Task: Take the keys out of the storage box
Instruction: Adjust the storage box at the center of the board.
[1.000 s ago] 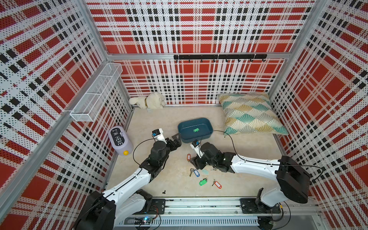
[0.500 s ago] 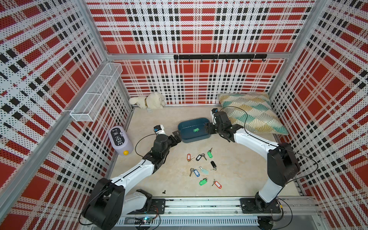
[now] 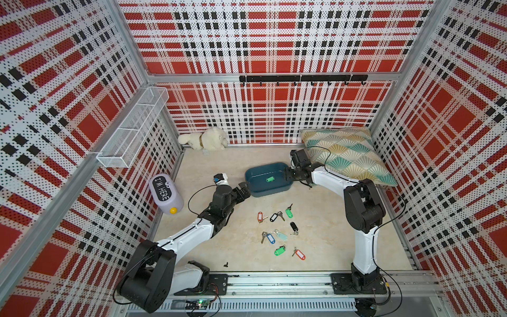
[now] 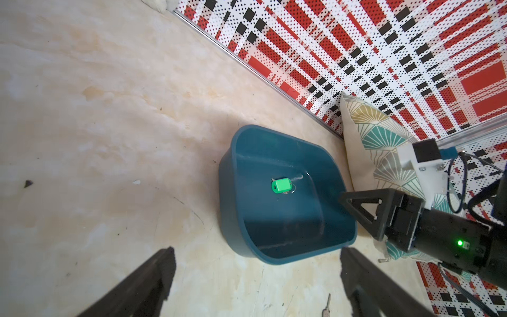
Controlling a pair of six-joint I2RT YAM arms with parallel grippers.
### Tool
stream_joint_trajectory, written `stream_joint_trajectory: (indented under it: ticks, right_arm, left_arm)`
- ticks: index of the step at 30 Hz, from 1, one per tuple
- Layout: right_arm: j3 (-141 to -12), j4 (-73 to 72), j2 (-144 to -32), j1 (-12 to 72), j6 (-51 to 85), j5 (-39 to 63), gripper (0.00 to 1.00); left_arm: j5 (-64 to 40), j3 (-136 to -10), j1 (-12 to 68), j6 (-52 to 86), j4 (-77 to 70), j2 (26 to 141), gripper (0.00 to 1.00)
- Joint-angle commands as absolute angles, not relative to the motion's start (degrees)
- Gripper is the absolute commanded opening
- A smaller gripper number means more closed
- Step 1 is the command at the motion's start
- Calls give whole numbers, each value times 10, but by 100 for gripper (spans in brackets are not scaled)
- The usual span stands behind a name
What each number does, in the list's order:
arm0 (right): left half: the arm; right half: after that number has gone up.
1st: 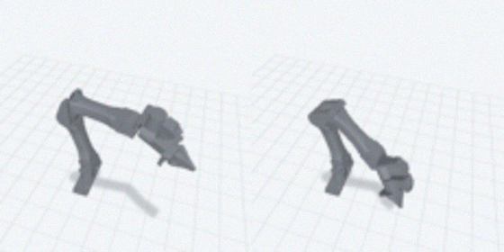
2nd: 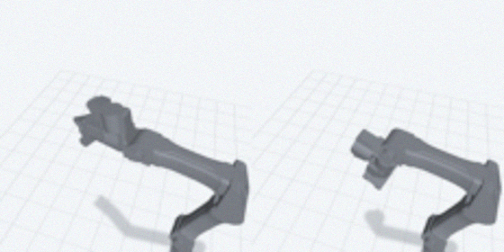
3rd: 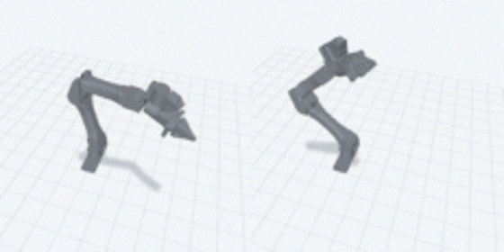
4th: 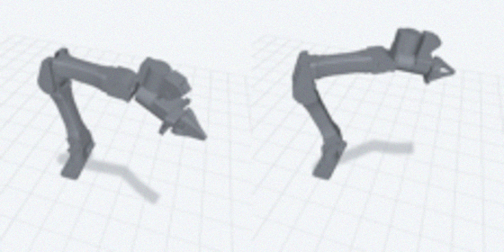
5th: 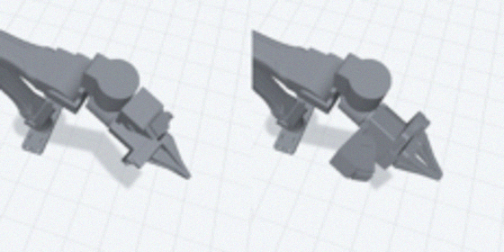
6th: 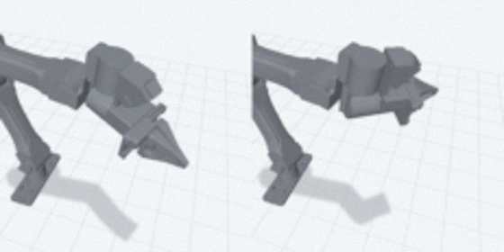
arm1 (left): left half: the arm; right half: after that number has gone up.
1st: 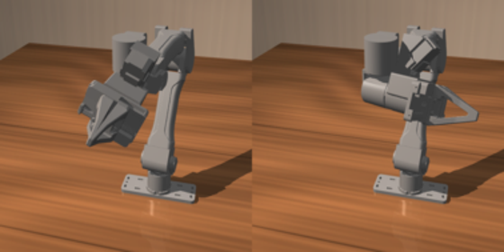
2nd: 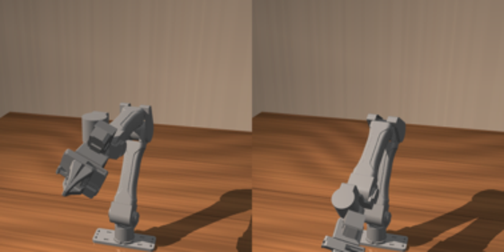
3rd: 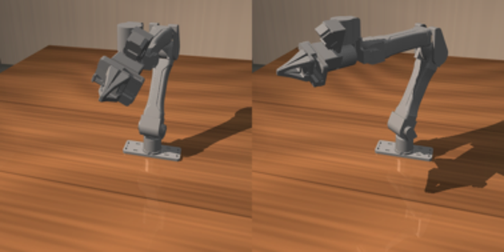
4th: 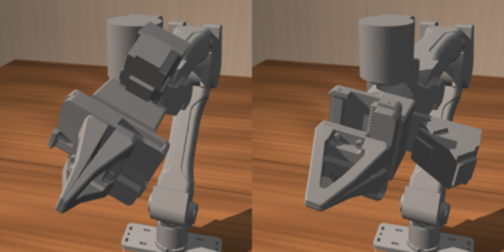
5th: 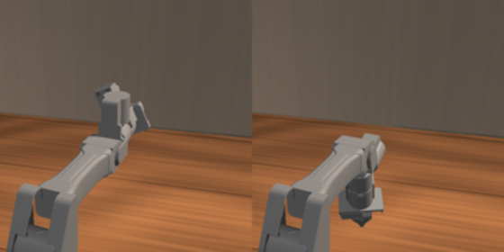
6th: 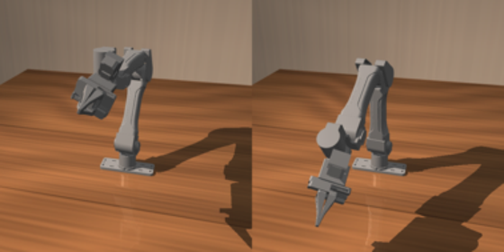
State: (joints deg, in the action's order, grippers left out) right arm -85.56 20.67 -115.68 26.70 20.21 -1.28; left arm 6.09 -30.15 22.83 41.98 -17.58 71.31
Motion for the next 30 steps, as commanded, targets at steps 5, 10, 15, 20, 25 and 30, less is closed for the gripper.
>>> stream_joint_trajectory:
  ticks: [5,10,15,20,25,30]
  right_arm:
    - [-782,144,-1049,293,73,58,73]
    - [-810,180,-1091,304,-20,182,76]
    - [-871,235,-1166,306,-97,260,78]
    - [-893,255,-1195,306,-144,306,77]
    - [-890,253,-1199,306,-153,315,76]
    - [-907,263,-1224,306,-162,315,74]
  left_arm:
    - [59,-301,221,416,-181,699,100]
    - [67,-295,218,413,-173,682,99]
    - [76,-282,215,408,-160,662,100]
    - [82,-263,204,404,-148,633,100]
    - [79,-258,197,402,-153,627,100]
    - [75,-260,192,400,-153,635,100]
